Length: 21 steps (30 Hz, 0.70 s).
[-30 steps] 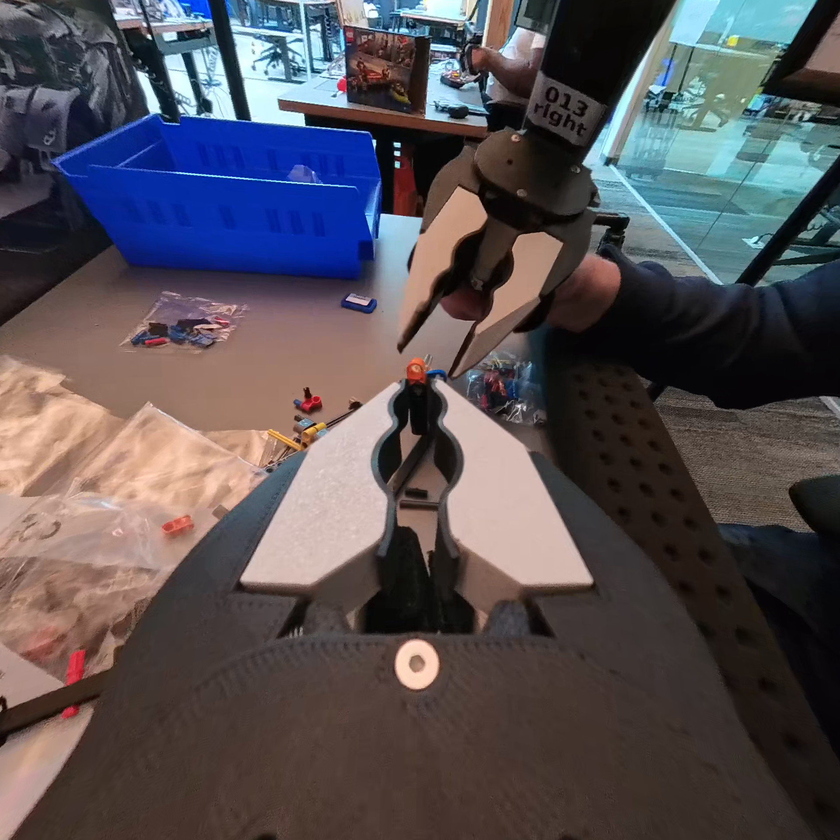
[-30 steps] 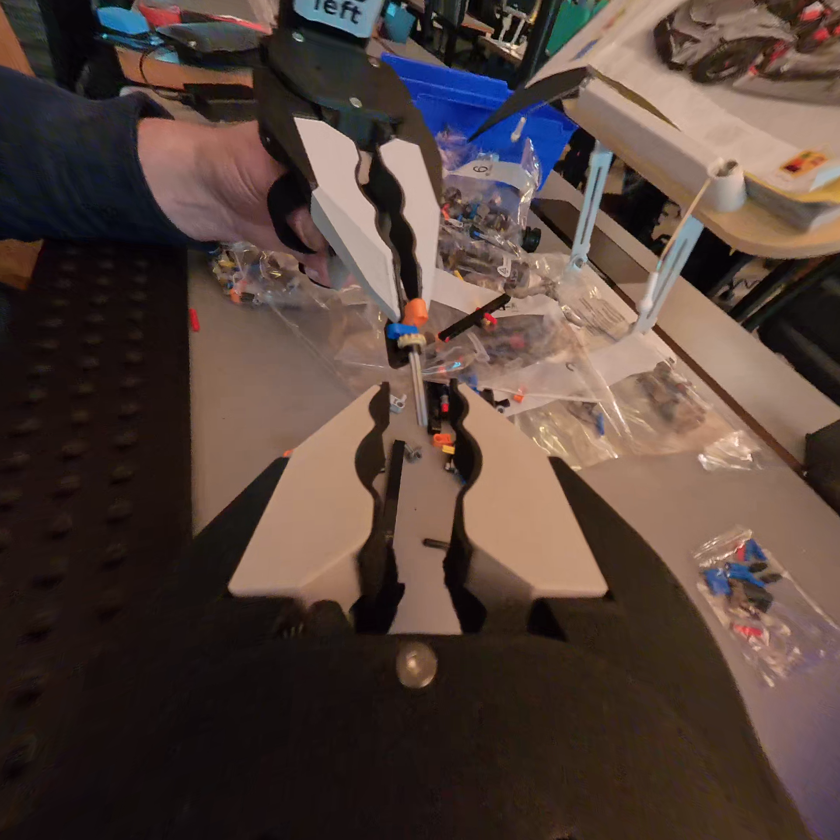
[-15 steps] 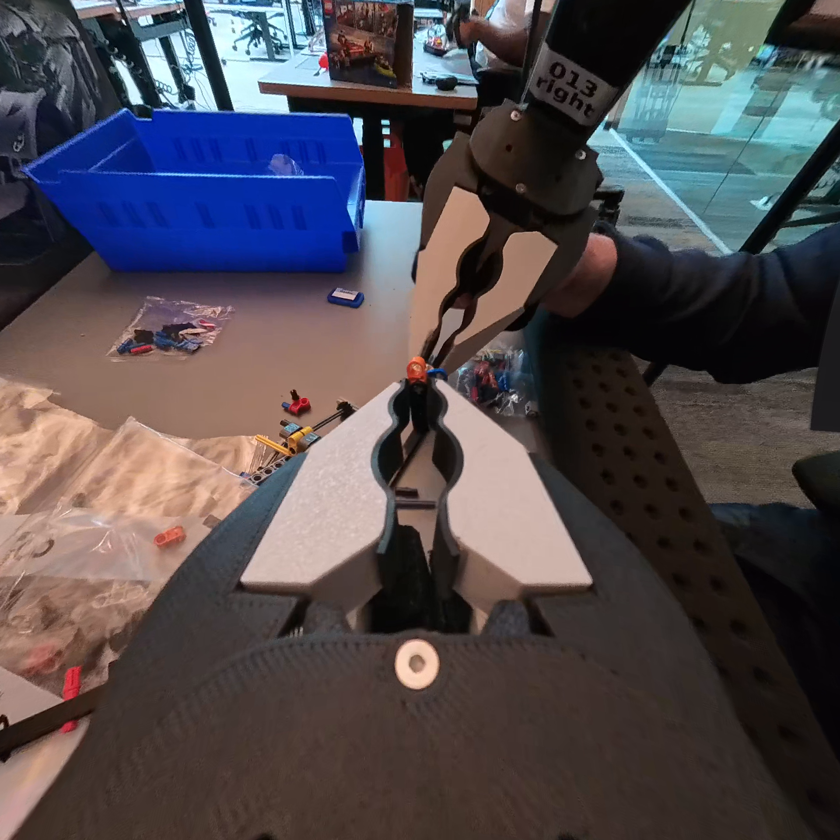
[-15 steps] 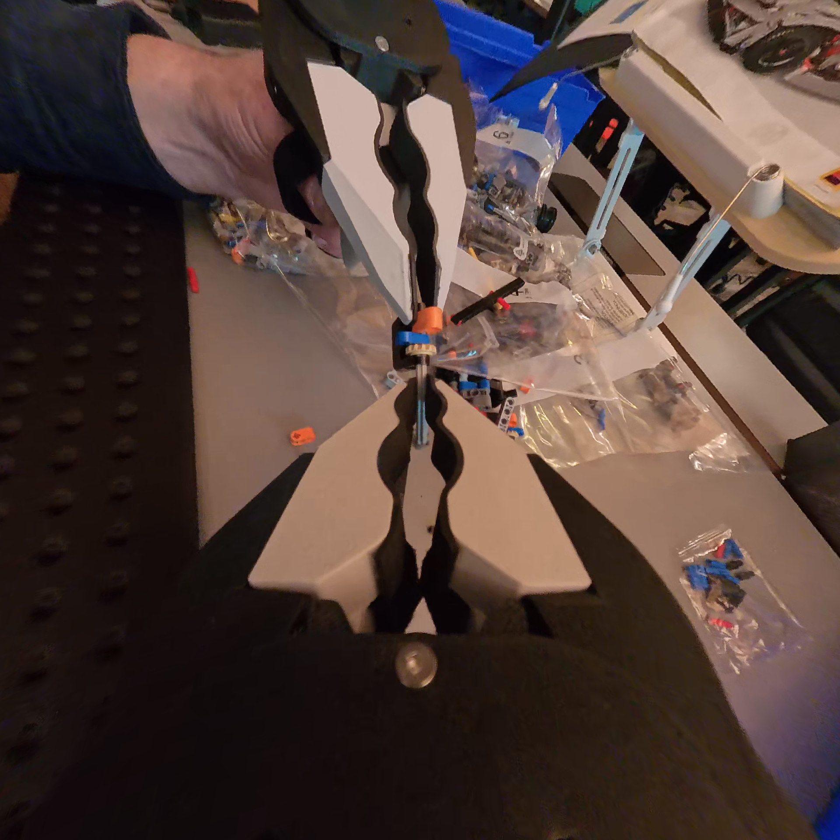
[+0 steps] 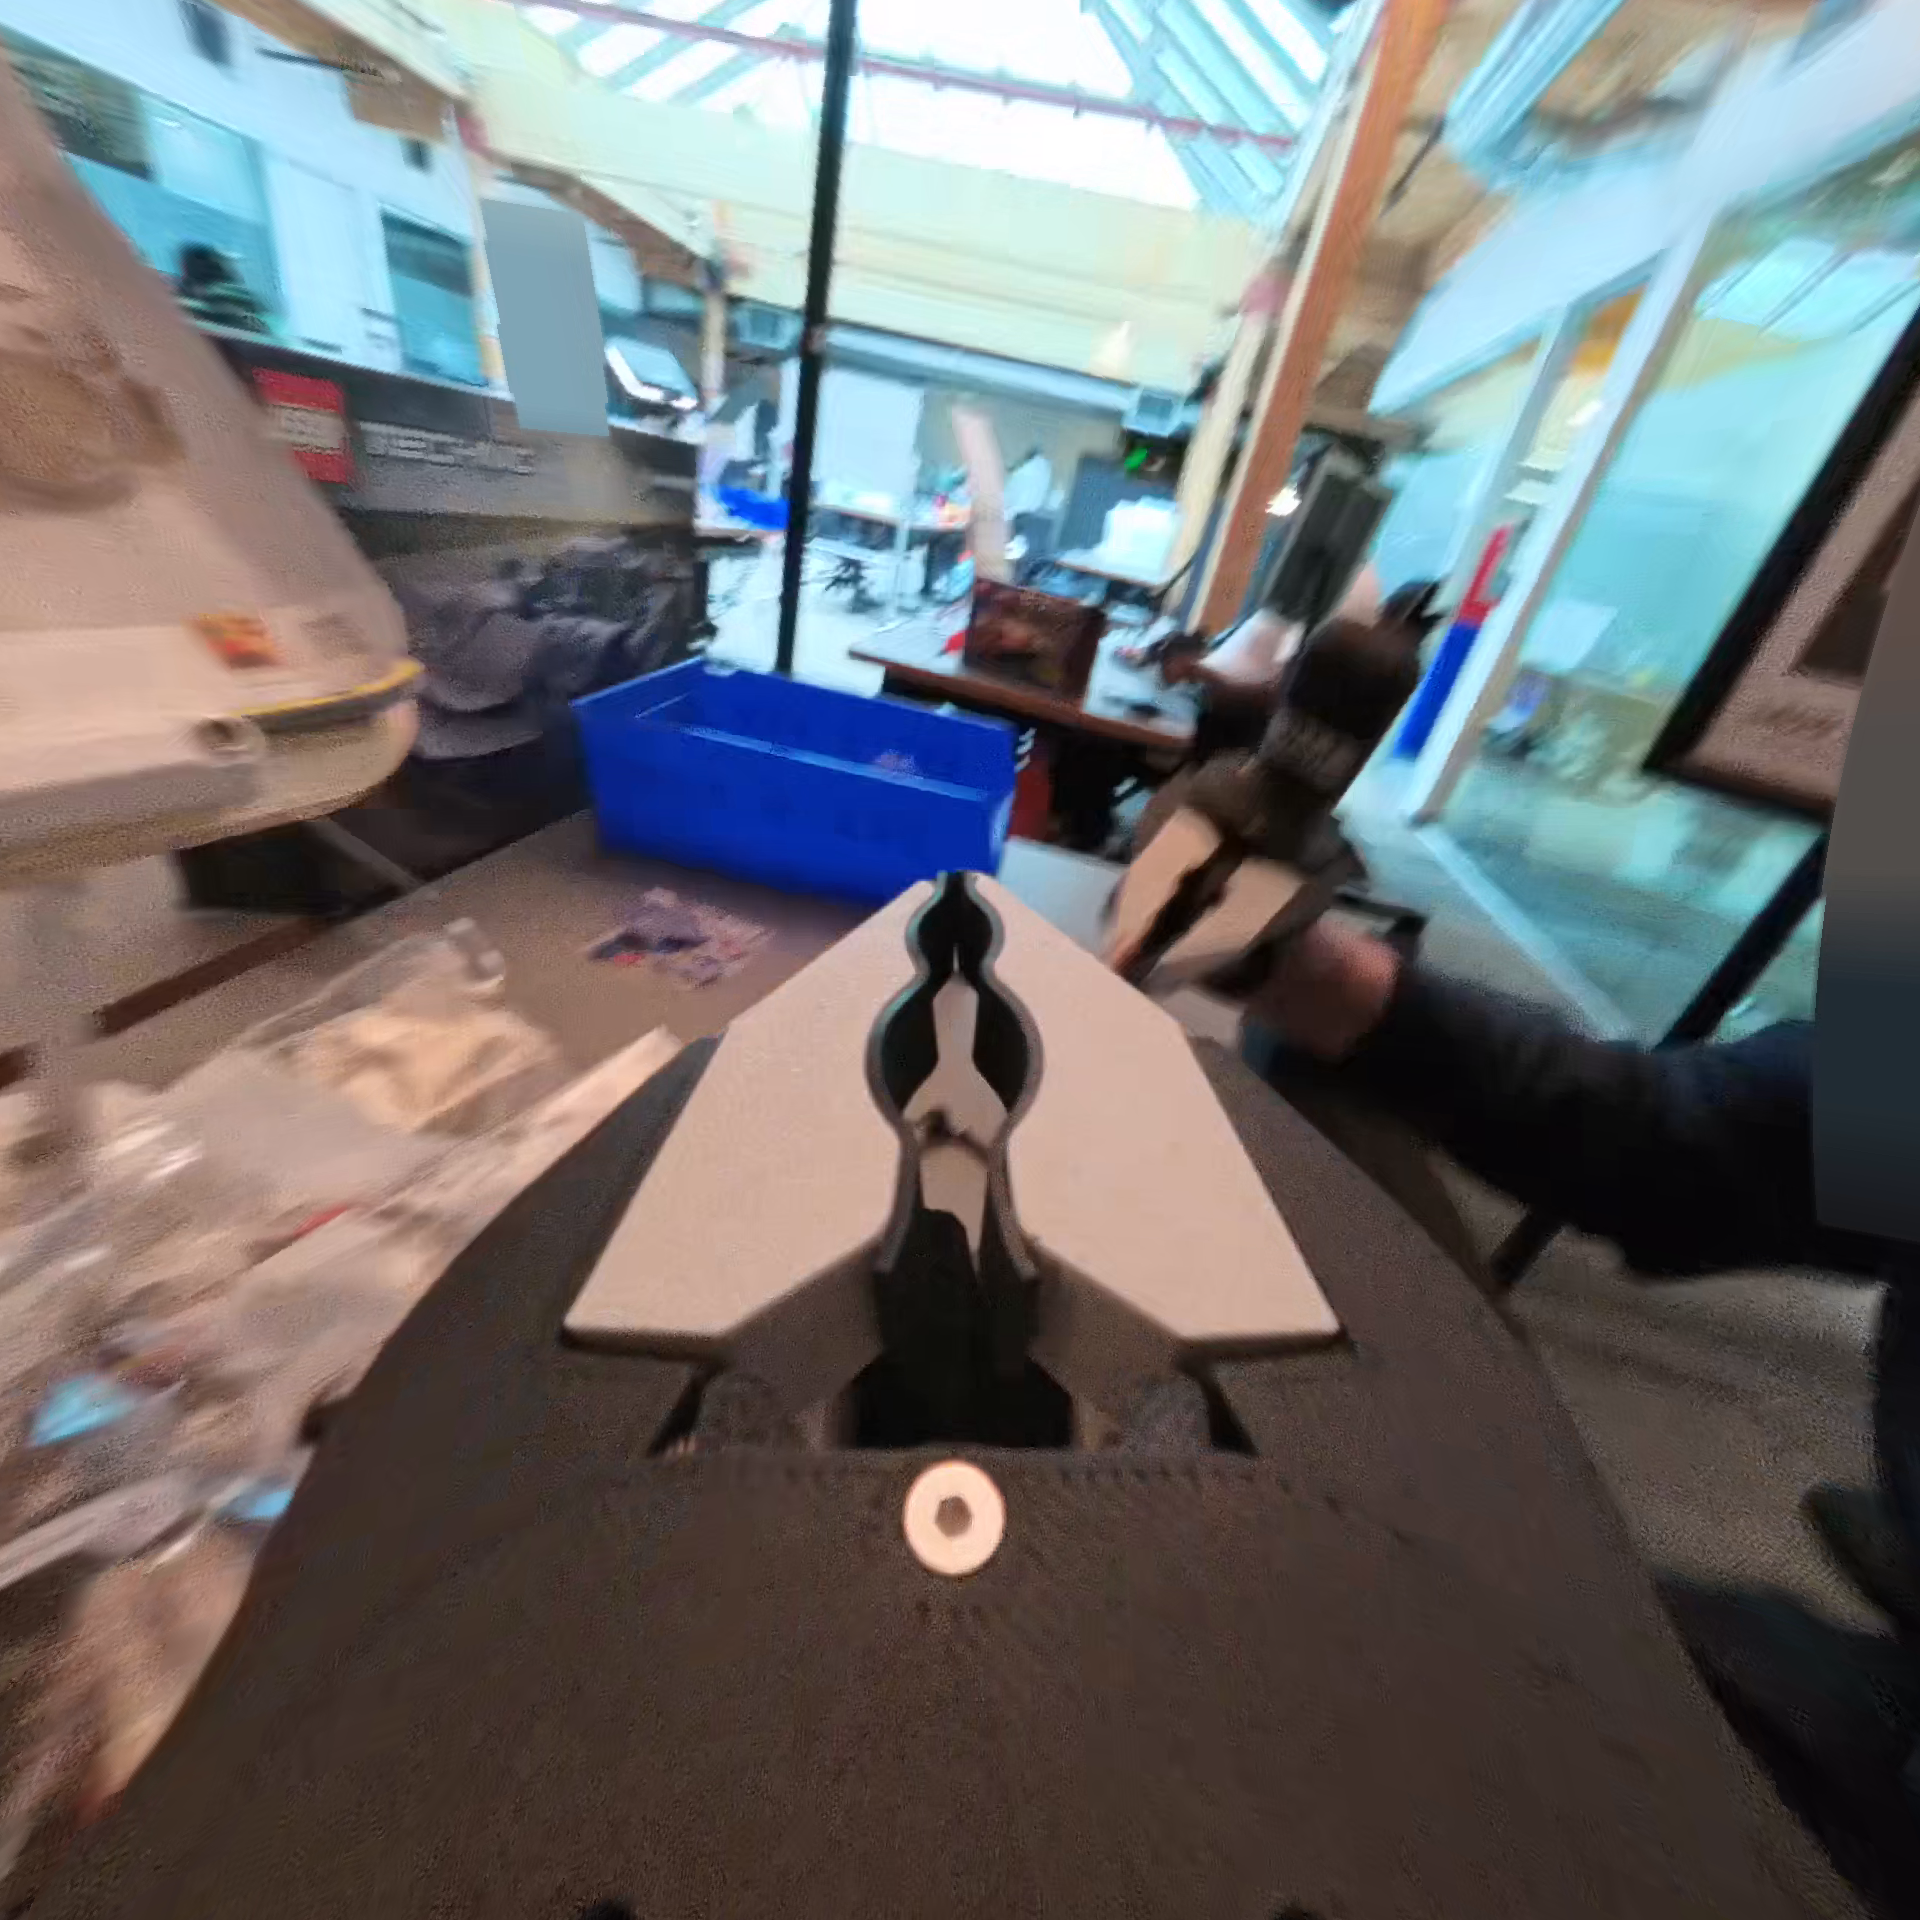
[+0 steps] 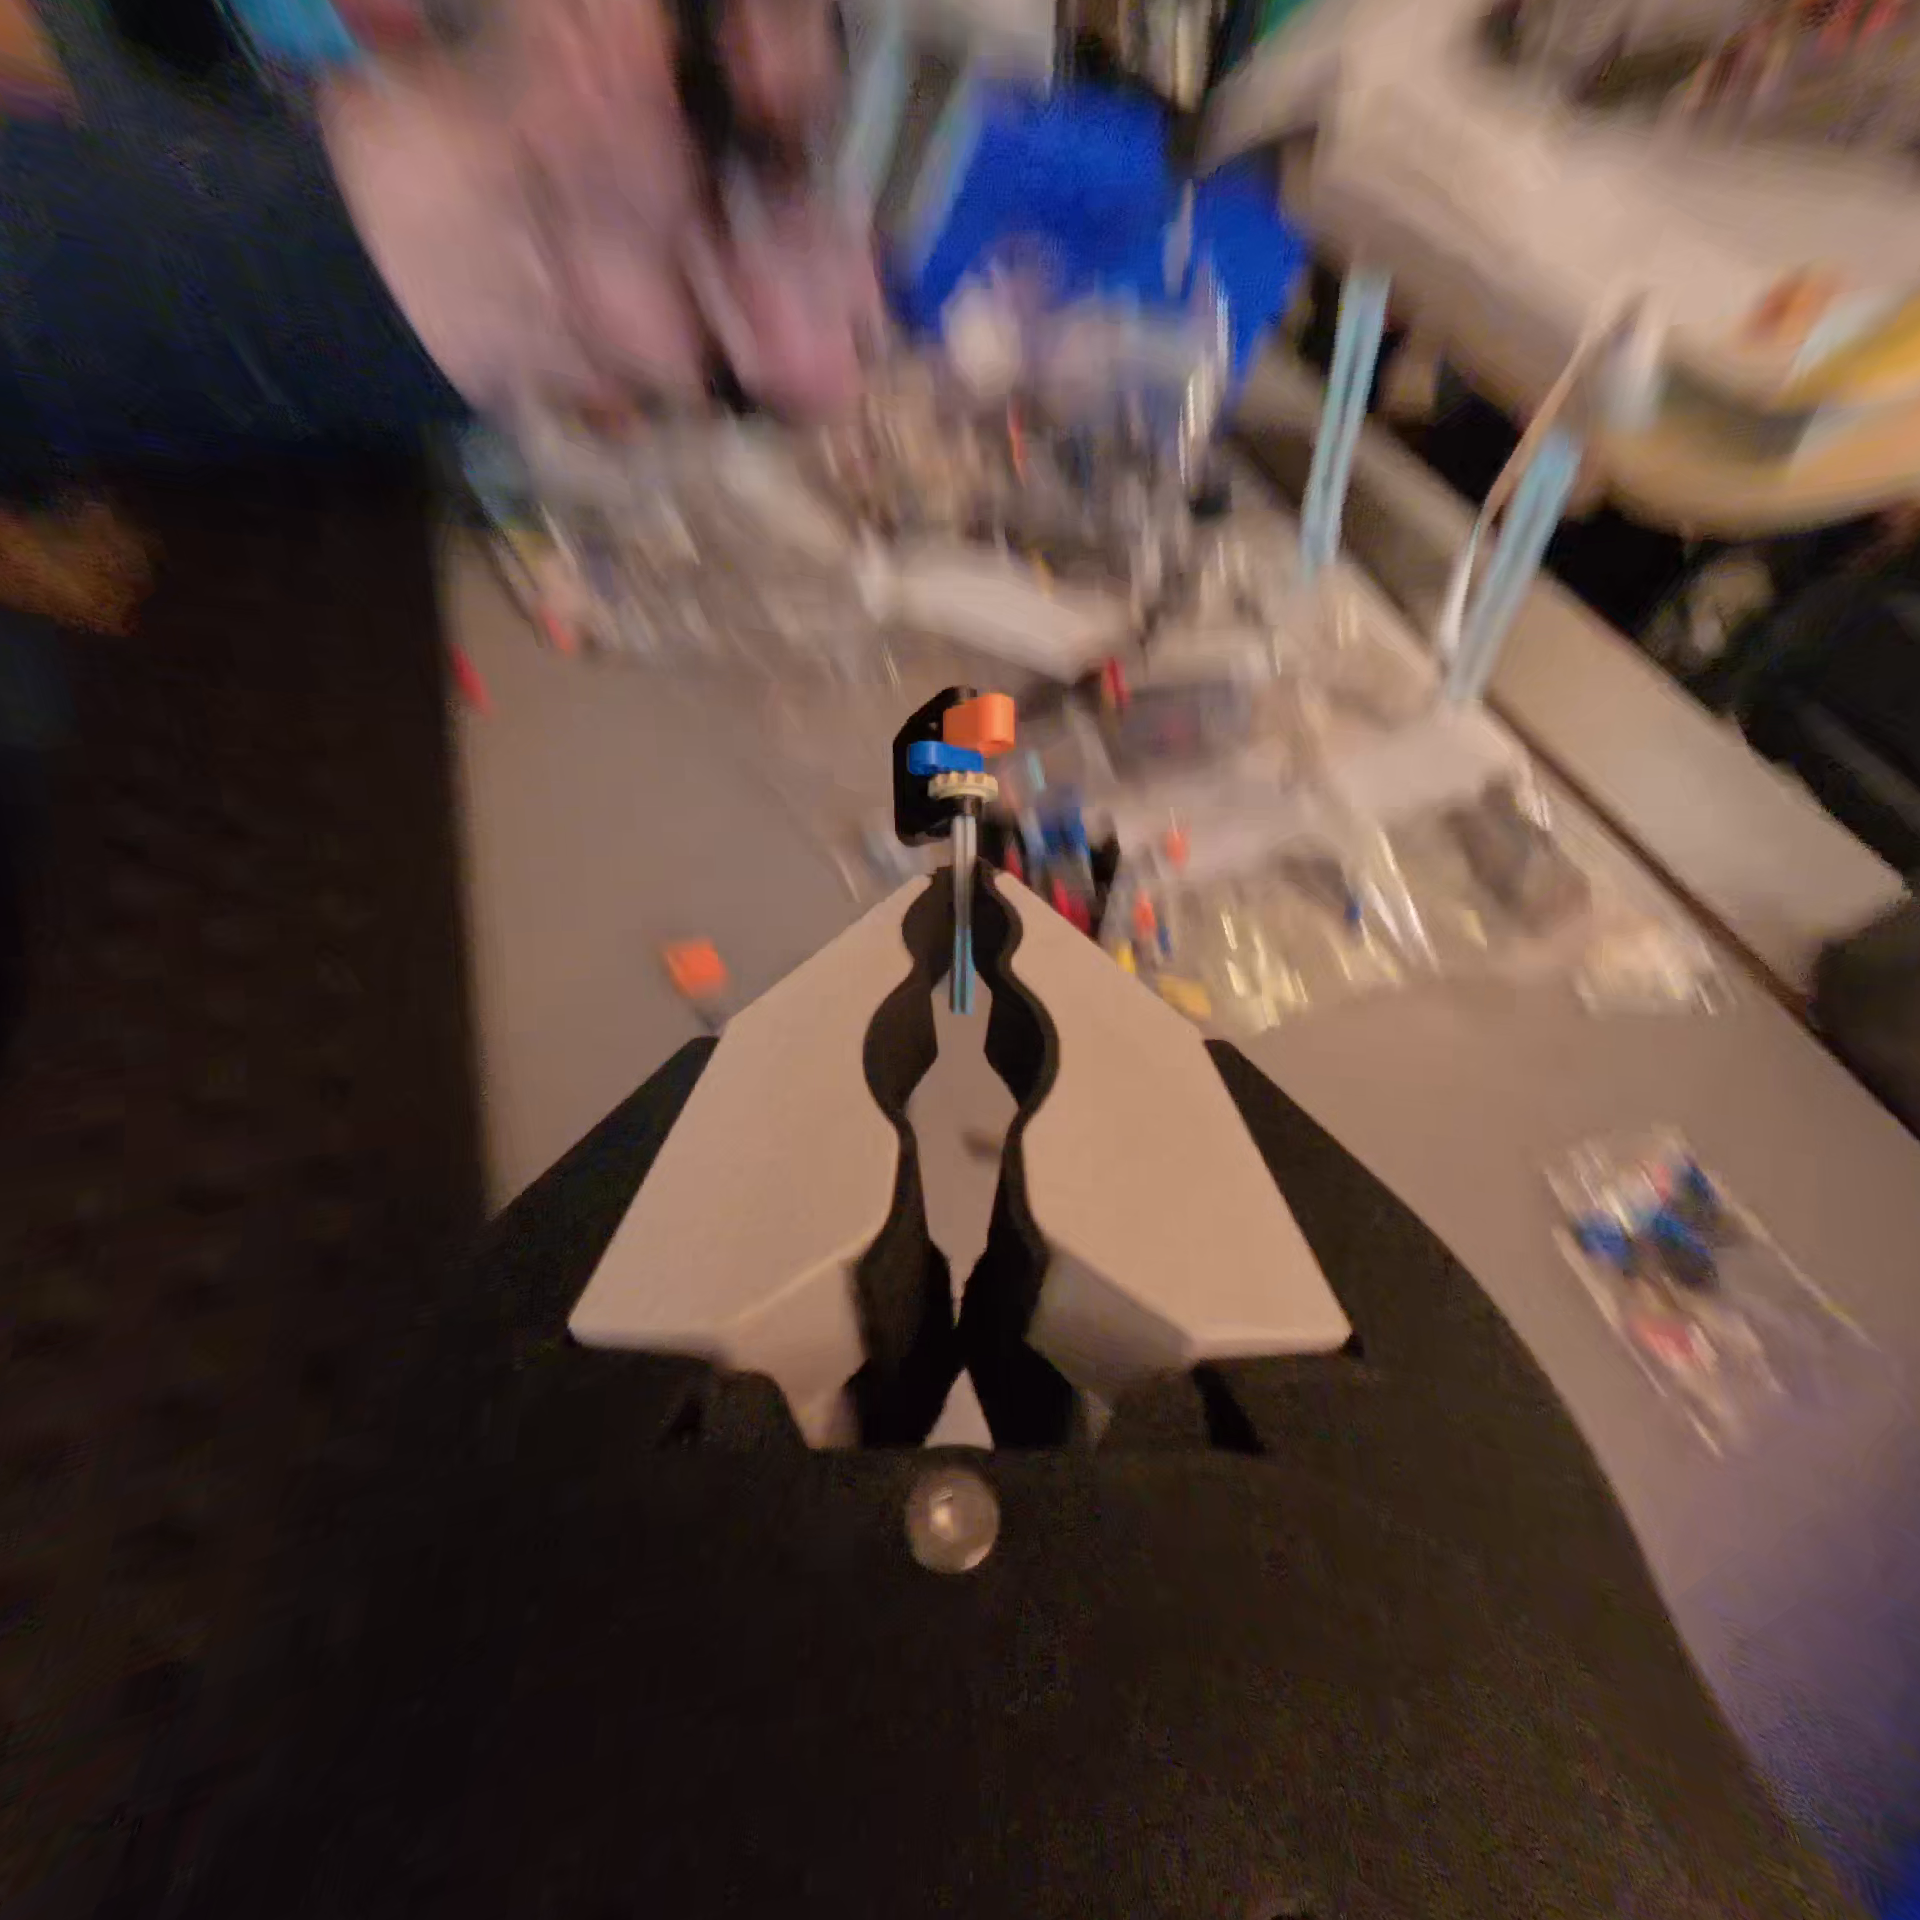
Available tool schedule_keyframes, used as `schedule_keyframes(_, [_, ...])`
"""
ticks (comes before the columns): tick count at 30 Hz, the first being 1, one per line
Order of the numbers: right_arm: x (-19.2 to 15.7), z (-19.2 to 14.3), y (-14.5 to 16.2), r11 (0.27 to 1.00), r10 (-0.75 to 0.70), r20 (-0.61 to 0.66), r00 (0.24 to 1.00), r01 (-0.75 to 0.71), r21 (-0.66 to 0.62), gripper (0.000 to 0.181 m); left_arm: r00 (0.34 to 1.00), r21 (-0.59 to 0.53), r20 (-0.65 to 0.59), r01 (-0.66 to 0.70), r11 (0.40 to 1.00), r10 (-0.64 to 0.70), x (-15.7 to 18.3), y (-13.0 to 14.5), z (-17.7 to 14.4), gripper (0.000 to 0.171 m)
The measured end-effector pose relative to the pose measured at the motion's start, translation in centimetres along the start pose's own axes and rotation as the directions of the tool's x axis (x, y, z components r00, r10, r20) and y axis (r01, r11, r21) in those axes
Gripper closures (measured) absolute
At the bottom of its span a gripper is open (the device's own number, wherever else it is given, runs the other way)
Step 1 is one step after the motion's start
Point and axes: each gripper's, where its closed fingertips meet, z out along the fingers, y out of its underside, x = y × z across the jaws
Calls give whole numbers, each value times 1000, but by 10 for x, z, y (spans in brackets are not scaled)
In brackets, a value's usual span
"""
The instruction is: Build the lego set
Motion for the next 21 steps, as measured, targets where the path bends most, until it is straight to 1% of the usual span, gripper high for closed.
schedule_keyframes(1, [-5, -1, -16, 998, 7, 27, 1000, -9, 66, 181, 998, -90, 3, -55, 994, 55, 4, 15, 2, 171])
schedule_keyframes(2, [-9, 9, -8, 1000, -17, 30, 999, 16, 8, 180, 996, -172, -70, -66, 983, 54, 19, 35, 14, 171])
schedule_keyframes(3, [-14, 19, 2, 997, -37, 44, 998, 40, -60, 180, 992, -227, -109, -88, 970, 65, 28, 51, 26, 171])
schedule_keyframes(4, [-17, 24, 8, 995, -49, 53, 997, 53, -89, 180, 988, -300, -113, -138, 944, 108, 29, 66, 32, 171])
schedule_keyframes(5, [-15, 24, 14, 993, -34, 56, 998, 40, -108, 180, 983, -343, -132, -163, 925, 125, 29, 74, 35, 171])
schedule_keyframes(6, [-11, 24, 18, 992, -25, 46, 999, 31, -123, 180, 985, -341, -165, -112, 933, 58, 34, 77, 37, 171])
schedule_keyframes(7, [-12, 23, 15, 993, -34, 42, 999, 39, -112, 181, 987, -339, -156, -95, 936, 43, 33, 81, 40, 171])
schedule_keyframes(8, [-15, 23, 10, 995, -40, 55, 998, 45, -90, 180, 985, -389, -144, -143, 910, 93, 31, 93, 42, 171])
schedule_keyframes(9, [-16, 24, 11, 994, -39, 60, 997, 45, -96, 180, 980, -431, -147, -183, 884, 131, 31, 101, 44, 171])
schedule_keyframes(11, [-16, 26, 17, 993, -33, 68, 997, 40, -113, 180, 979, -436, -179, -171, 884, 101, 39, 106, 49, 169])
schedule_keyframes(12, [-16, 26, 16, 994, -29, 74, 997, 37, -106, 180, 980, -455, -171, -173, 874, 105, 38, 112, 50, 159])
schedule_keyframes(13, [-16, 27, 16, 993, -30, 72, 997, 37, -109, 181, 979, -478, -161, -188, 858, 124, 35, 118, 52, 152])
schedule_keyframes(16, [-19, 31, 17, 991, -51, 77, 996, 61, -123, 180, 975, -483, -192, -195, 854, 114, 43, 125, 59, 150])
schedule_keyframes(17, [-18, 31, 20, 988, -61, 68, 996, 69, -137, 180, 974, -487, -187, -203, 849, 126, 43, 126, 61, 150])
schedule_keyframes(20, [-21, 31, 15, 991, -65, 81, 995, 74, -112, 180, 969, -478, -223, -207, 854, 111, 52, 128, 65, 151])
schedule_keyframes(21, [-20, 33, 18, 988, -77, 72, 994, 86, -130, 180, 967, -490, -229, -215, 845, 113, 53, 132, 65, 151])
